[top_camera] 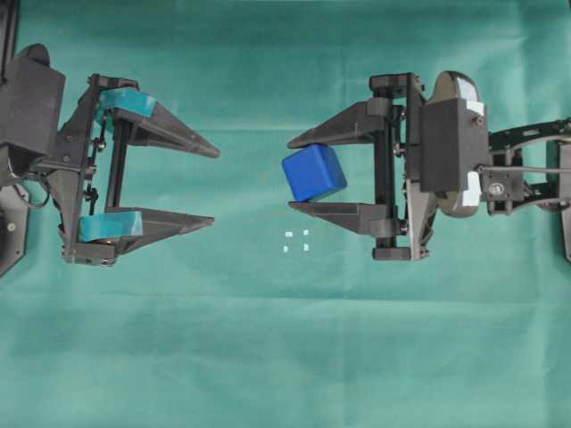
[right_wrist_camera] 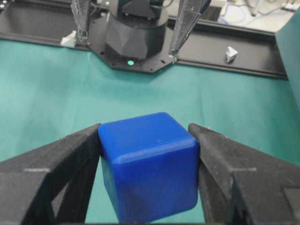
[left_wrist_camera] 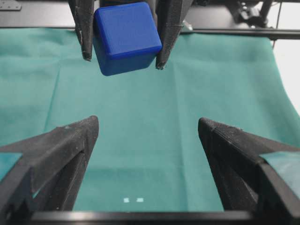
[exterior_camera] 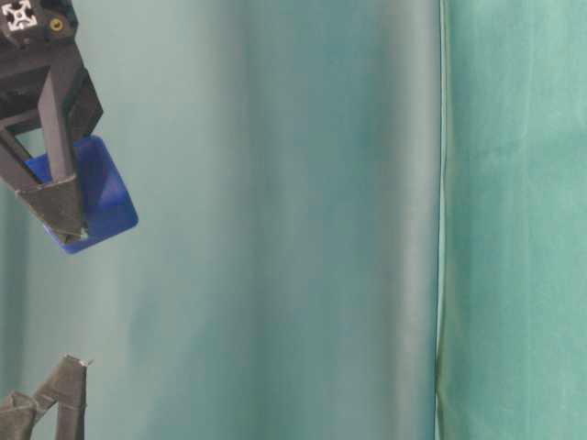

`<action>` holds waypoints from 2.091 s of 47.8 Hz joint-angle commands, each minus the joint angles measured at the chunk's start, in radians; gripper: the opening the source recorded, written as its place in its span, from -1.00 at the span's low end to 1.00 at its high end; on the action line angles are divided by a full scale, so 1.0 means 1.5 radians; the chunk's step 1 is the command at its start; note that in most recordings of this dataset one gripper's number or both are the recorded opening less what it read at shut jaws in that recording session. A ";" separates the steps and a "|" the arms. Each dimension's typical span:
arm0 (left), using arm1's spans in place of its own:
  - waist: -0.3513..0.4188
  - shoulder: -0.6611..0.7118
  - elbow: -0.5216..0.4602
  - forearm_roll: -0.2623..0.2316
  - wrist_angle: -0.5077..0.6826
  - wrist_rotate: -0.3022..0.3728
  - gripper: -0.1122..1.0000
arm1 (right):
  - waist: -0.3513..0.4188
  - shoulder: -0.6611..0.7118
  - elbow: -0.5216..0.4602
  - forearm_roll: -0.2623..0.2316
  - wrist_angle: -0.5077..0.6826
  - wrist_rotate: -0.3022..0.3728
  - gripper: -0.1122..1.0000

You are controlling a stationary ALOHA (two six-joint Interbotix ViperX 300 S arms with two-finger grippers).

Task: Handover the blue block to the right arm after grasping it with the left arm, then place it in the designated position.
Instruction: 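Carry the cube with the right gripper over the white target marks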

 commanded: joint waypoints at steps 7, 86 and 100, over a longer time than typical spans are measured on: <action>-0.003 -0.003 -0.012 0.002 -0.003 -0.001 0.99 | 0.001 -0.013 -0.014 0.002 -0.005 0.001 0.30; -0.003 -0.003 -0.012 0.002 -0.006 -0.001 0.99 | 0.061 -0.013 -0.009 0.133 0.222 -0.001 0.30; -0.003 -0.003 -0.012 0.002 -0.007 0.000 0.99 | 0.061 0.005 -0.006 0.133 0.219 -0.002 0.30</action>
